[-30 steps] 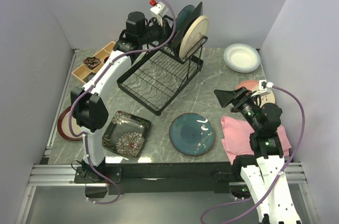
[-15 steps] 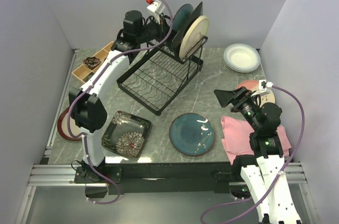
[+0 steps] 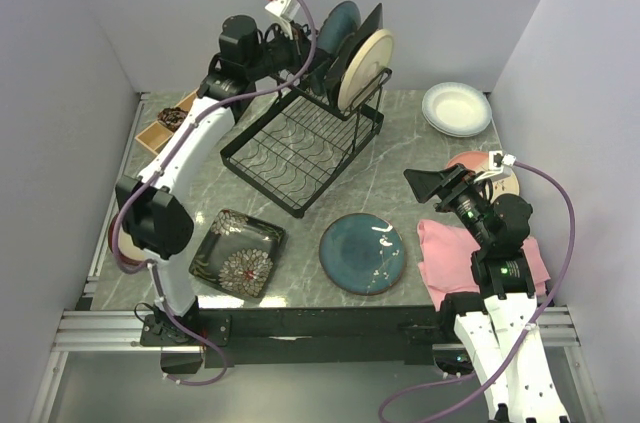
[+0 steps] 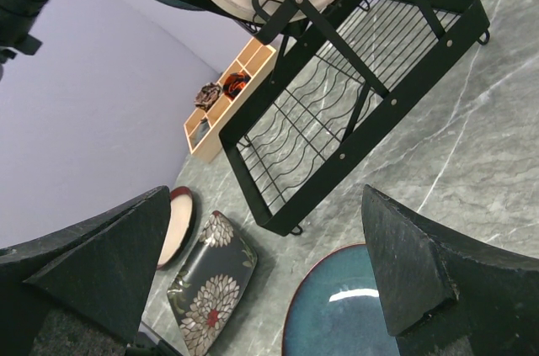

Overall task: Unload the plates from the dish rack
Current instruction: Unload the plate from the dish rack.

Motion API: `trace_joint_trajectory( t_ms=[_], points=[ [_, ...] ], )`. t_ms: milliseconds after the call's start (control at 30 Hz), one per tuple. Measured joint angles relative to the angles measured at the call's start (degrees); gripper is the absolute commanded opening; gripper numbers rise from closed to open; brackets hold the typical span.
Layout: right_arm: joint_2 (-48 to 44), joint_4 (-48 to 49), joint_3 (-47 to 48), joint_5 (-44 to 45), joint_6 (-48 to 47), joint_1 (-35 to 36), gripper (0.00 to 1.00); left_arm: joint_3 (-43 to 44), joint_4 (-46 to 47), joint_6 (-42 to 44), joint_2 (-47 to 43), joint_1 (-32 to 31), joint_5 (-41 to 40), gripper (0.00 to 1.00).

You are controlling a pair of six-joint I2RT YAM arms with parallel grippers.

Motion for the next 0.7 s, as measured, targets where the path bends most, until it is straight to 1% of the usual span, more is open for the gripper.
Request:
trace_joint_trajectory(
  t_ms=[400,700],
  points=[
    [-0.2,0.0,0.0,0.0,0.0,0.0,1.00,-2.0,2.8,1.1,-5.0,0.5,-4.8,0.01],
    [-0.3,0.0,0.0,0.0,0.0,0.0,1.00,-6.9,3.9,2.7,-7.2,0.5,-8.2,0.01]
  ],
)
